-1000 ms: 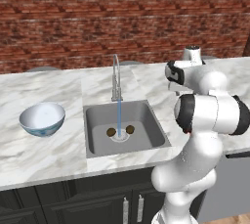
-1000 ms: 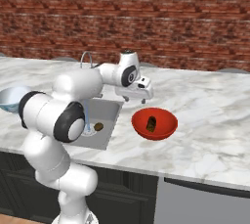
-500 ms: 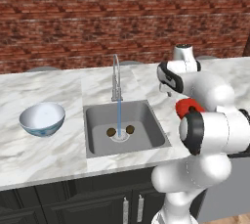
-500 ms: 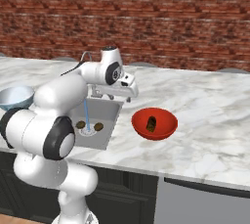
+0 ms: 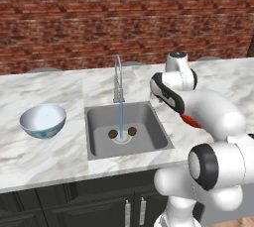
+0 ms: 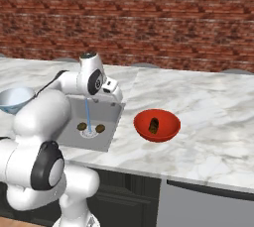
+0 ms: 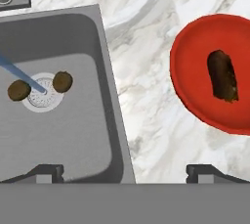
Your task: Pick the kiwis from the sink and place them in one bowl. Place the sweet potato in the other bowl. Then turn off the sink faucet.
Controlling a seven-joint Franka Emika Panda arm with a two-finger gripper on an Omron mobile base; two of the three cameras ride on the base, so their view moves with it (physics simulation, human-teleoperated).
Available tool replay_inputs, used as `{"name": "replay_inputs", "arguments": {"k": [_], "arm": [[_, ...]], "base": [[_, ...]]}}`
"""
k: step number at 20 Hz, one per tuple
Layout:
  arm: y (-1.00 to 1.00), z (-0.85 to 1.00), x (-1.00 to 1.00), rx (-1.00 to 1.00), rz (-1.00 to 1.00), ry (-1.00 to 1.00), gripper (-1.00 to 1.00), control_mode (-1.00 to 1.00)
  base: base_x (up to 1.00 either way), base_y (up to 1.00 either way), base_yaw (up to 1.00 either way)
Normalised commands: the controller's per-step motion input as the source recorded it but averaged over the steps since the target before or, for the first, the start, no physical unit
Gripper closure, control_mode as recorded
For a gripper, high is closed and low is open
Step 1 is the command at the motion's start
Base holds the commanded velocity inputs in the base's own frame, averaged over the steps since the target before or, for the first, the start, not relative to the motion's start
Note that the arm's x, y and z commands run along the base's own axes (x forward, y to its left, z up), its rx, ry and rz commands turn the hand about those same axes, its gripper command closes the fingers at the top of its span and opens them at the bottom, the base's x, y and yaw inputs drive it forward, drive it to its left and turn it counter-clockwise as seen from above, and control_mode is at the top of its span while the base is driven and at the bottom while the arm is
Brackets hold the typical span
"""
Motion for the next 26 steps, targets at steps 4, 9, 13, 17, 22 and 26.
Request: {"name": "replay_inputs", "arguments": {"k": [4,9,13,17,22,26], "arm": [[0.64,0.00,-0.29,0.03,0.02,-0.04,-1.00,-1.00],[0.65,-0.08,-0.20,0.06,0.02,0.00,-1.00,-1.00],[0.60,-0.21,-0.16,0.07,0.02,0.00,-1.00,-1.00],[0.45,-0.43,-0.06,0.06,0.04,-0.05,-1.00,-1.00],[0.11,-0.47,0.02,0.04,0.05,-0.07,-1.00,-1.00],[0.00,-0.26,0.08,0.00,0.03,-0.02,-1.00,-1.00]], "base": [[0.00,0.00,0.00],[0.00,0.00,0.00],[0.00,0.00,0.00],[0.00,0.00,0.00],[0.00,0.00,0.00],[0.00,0.00,0.00]]}}
